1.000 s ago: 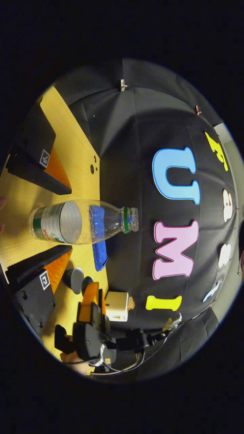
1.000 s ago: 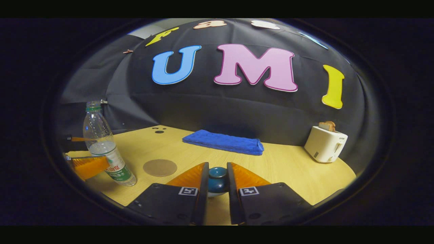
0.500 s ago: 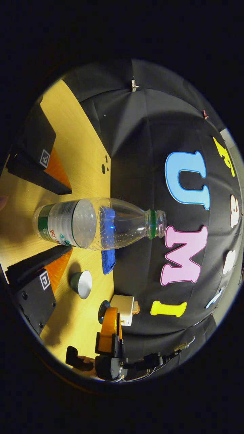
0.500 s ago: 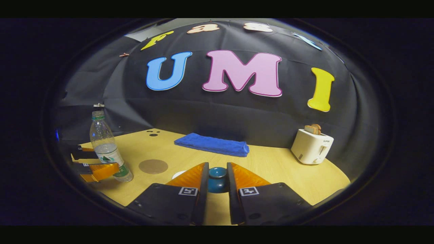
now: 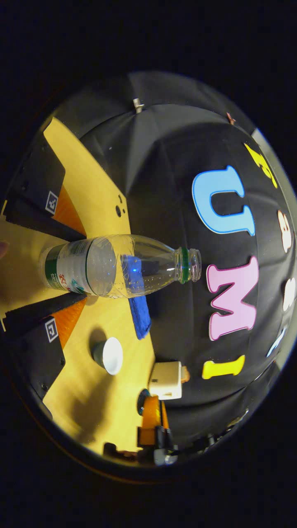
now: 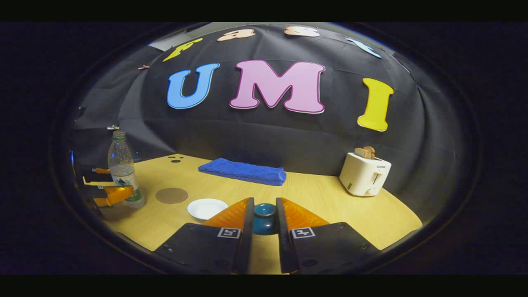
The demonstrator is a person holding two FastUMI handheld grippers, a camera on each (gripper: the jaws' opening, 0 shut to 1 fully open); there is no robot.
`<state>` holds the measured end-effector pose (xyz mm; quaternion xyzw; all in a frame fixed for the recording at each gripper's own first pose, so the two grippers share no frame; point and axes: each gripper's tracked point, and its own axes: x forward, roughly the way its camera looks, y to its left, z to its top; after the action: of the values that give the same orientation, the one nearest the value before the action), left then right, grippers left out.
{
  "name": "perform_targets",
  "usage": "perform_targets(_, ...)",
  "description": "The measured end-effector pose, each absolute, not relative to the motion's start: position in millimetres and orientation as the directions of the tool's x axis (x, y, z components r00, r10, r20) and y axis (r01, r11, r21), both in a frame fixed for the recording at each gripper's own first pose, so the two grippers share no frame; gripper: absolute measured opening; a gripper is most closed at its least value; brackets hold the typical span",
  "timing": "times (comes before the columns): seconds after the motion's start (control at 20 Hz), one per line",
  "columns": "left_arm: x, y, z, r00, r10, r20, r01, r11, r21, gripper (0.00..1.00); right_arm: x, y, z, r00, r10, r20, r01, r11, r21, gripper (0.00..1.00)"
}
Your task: Open the teacup lid with one hand, grasp the water bottle and pour water into the teacup with the other hand; after pouring, place the water bottle on the coaster and then close the teacup lid.
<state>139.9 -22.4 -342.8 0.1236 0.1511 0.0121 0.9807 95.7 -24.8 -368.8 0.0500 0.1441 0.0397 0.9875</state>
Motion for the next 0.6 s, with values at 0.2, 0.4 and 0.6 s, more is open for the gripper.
perform_targets(0.2, 156, -16, -342, 0.94, 0.115, -0.321, 0.061, 0.87, 0.489, 0.76, 90, -45, -369, 0.957, 0.084, -0.276, -0.052, 0.991, 0.121, 0.33)
perform_targets(0.4, 171, -33, -349, 0.931, 0.109, -0.349, 0.14, 0.775, 0.617, 0.75, 85, -64, -371, 0.96, 0.069, -0.27, -0.035, 0.991, 0.131, 0.33)
perform_targets(0.6, 189, -43, -344, 0.943, 0.145, -0.299, 0.152, 0.614, 0.775, 0.75, 80, -77, -374, 0.961, 0.062, -0.27, -0.027, 0.991, 0.129, 0.33)
